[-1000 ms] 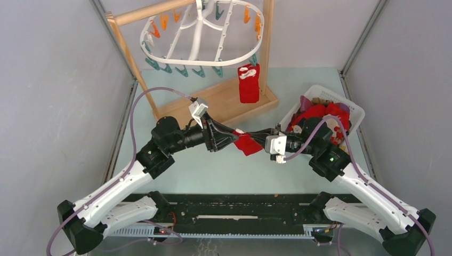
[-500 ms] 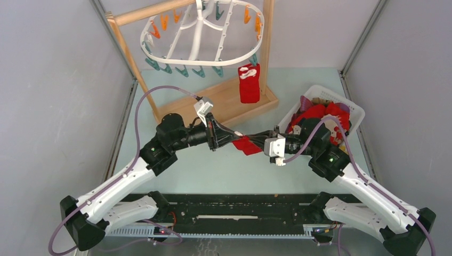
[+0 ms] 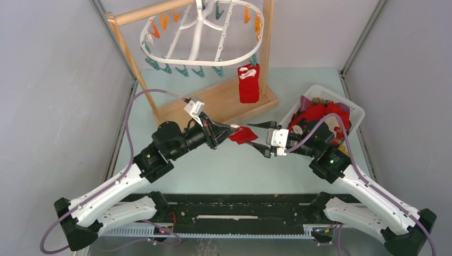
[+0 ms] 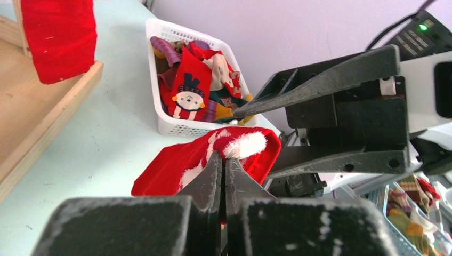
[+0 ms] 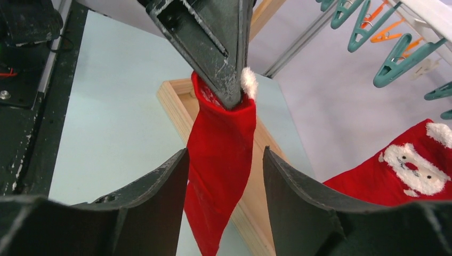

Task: Clip the socks to the hanger
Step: Pick up the sock from the bin, then open the clamp at the hanger.

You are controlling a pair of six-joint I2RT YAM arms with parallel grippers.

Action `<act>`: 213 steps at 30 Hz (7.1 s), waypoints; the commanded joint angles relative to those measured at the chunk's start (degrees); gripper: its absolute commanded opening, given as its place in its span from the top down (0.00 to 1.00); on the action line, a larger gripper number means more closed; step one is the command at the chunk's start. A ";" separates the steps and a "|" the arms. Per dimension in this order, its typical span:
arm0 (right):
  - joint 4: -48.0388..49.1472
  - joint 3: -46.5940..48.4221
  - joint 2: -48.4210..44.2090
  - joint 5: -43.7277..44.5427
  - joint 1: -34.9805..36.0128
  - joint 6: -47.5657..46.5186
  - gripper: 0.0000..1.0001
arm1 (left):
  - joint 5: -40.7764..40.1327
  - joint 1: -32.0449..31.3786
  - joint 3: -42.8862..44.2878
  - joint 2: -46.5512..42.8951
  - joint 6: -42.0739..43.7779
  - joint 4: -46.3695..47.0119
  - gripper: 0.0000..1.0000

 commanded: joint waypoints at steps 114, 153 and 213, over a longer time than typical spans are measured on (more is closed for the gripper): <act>8.85 7.86 9.91 -4.29 -2.79 12.57 0.99 | 7.45 4.39 -19.46 -0.72 16.62 41.79 0.40; 10.63 13.35 12.17 0.57 -2.77 10.18 0.31 | -3.96 4.15 -23.69 -8.83 39.09 31.79 1.00; 36.10 36.45 45.34 50.57 5.02 19.39 0.42 | -11.73 11.69 -33.82 -9.47 37.95 44.60 1.00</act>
